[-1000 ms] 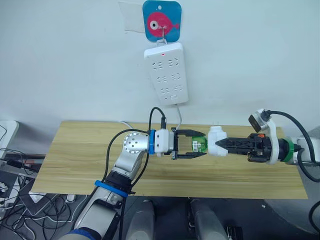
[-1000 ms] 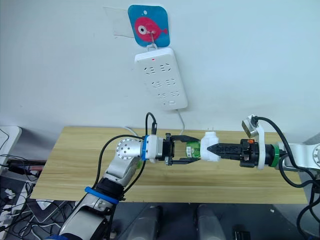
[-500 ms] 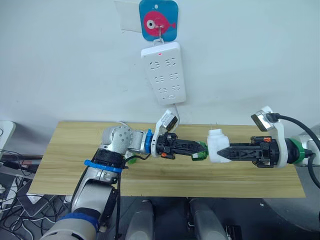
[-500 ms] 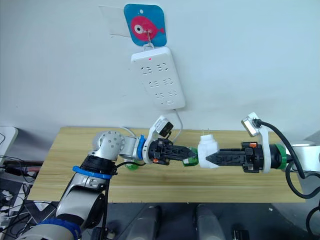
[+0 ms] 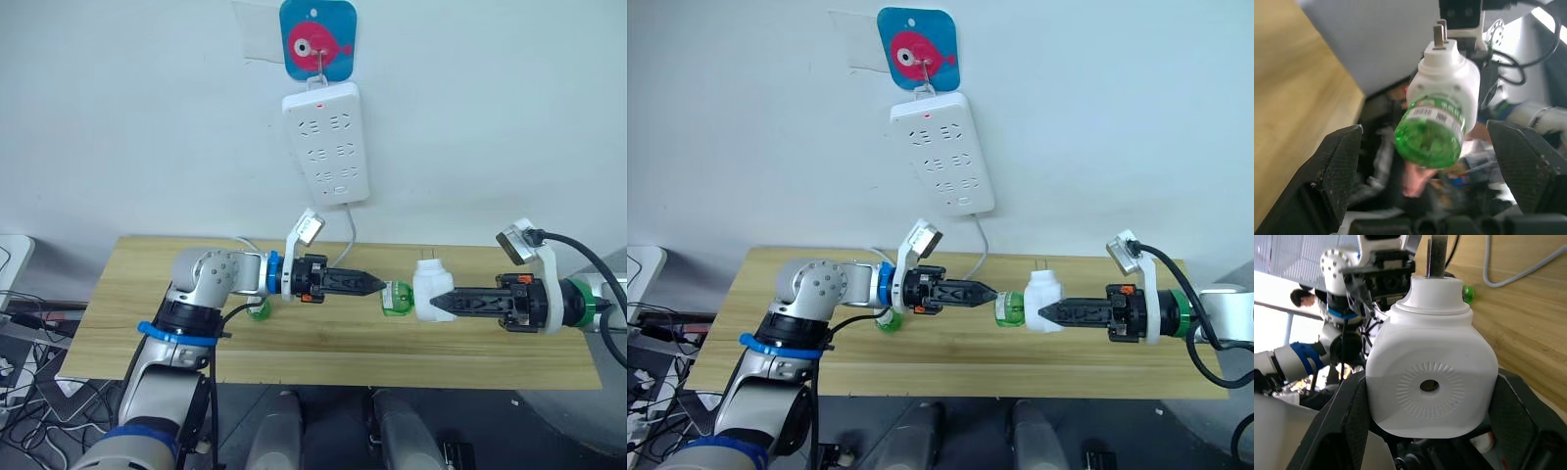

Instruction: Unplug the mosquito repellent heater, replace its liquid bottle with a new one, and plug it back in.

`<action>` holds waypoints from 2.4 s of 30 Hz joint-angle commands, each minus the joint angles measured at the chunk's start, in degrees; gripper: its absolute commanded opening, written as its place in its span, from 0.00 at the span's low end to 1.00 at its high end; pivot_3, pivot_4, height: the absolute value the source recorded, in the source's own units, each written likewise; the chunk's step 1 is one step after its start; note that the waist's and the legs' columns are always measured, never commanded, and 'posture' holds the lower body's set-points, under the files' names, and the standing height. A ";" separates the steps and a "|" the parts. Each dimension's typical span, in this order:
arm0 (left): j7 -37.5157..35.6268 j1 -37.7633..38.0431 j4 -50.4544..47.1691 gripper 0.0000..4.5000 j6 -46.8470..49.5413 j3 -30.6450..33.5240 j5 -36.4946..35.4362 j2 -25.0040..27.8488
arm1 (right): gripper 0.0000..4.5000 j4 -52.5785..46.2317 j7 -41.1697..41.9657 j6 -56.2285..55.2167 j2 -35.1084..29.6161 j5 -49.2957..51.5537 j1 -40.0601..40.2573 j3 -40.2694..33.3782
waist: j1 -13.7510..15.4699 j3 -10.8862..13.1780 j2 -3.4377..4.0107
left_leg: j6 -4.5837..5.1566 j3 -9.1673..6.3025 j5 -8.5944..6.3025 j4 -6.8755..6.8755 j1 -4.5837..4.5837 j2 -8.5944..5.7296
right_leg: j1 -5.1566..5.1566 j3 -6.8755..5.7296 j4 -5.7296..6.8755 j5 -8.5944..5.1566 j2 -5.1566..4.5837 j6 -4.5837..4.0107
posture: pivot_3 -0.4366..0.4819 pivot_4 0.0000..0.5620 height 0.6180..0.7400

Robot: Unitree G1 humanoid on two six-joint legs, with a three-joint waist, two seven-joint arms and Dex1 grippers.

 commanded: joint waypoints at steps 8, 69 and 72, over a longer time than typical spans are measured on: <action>-13.66 12.20 -1.75 0.99 -83.05 -4.67 30.42 -4.74 | 0.66 6.50 -5.29 -1.84 -1.42 10.90 -1.02 -0.33 | 2.00 0.00 0.01 | 0.21 0.19 -0.11 0.03 0.01 -0.02 | 0.01 0.13 -0.10 0.01 0.01 -0.03 | 0.66 0.46 1.00; -1.59 -6.45 8.81 0.99 13.59 -0.16 -10.58 -0.99 | 0.66 3.19 2.87 2.04 1.35 -0.90 -6.68 -0.80 | -0.11 0.01 -0.02 | 0.26 -0.05 -0.12 0.04 -0.02 -0.02 | -0.02 -0.07 0.03 0.07 0.14 0.08 | 0.65 0.44 1.00; -2.47 -4.95 4.19 0.99 7.61 0.39 -7.75 1.39 | 0.66 4.10 1.63 1.50 1.14 0.29 -4.96 -1.82 | -0.05 0.01 -0.01 | 0.25 0.00 -0.11 0.02 -0.02 0.01 | -0.04 -0.02 0.02 0.07 0.07 0.08 | 0.65 0.44 1.00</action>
